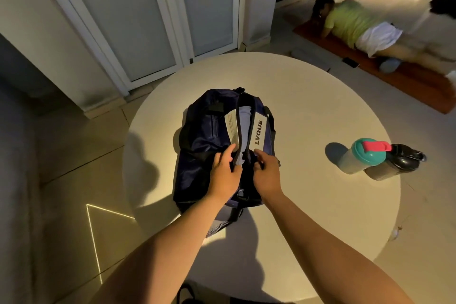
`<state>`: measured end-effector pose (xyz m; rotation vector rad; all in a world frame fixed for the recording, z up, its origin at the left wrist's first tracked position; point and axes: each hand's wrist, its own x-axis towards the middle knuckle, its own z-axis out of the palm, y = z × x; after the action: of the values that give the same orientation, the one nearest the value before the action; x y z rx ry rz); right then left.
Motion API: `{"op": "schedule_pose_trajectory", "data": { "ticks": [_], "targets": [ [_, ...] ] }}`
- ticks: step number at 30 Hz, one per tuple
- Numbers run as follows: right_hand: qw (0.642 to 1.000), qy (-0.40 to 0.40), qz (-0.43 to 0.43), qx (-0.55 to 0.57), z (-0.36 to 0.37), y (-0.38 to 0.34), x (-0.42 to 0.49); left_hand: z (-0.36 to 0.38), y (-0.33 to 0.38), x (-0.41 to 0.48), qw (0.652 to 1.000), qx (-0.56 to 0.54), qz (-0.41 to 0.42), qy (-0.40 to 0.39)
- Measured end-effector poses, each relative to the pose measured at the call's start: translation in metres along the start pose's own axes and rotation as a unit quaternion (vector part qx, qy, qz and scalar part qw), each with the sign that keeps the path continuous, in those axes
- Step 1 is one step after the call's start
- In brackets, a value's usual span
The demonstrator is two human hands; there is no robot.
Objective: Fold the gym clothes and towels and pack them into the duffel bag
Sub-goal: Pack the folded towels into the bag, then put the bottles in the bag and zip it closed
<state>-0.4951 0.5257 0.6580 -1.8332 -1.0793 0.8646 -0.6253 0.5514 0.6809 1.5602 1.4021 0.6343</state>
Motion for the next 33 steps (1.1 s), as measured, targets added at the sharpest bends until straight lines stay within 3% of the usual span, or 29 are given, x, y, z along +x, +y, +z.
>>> {"op": "schedule_pose_trajectory", "data": {
  "ticks": [5,9,14,20,29,33],
  "targets": [
    [0.996,0.002,0.067,0.057,-0.020,-0.015,-0.027,0.002,0.009,-0.016,0.989,0.105,0.081,0.060],
    [0.990,0.060,0.097,0.083,-0.046,-0.012,-0.047,0.020,0.026,-0.024,0.989,0.039,0.139,-0.043],
    [0.978,0.151,0.142,0.015,-0.112,0.014,-0.070,0.077,0.057,-0.026,0.981,0.024,0.065,-0.184],
    [0.963,0.222,0.148,-0.027,-0.203,0.058,-0.042,0.177,0.104,-0.002,0.964,0.047,0.045,-0.259],
    [0.979,0.148,0.142,-0.009,-0.292,0.125,0.047,0.333,0.145,0.069,0.954,0.002,0.012,-0.298],
    [0.982,0.124,0.136,-0.041,-0.301,0.128,0.059,0.345,0.158,0.073,0.963,0.040,0.006,-0.267]
  ]
}}
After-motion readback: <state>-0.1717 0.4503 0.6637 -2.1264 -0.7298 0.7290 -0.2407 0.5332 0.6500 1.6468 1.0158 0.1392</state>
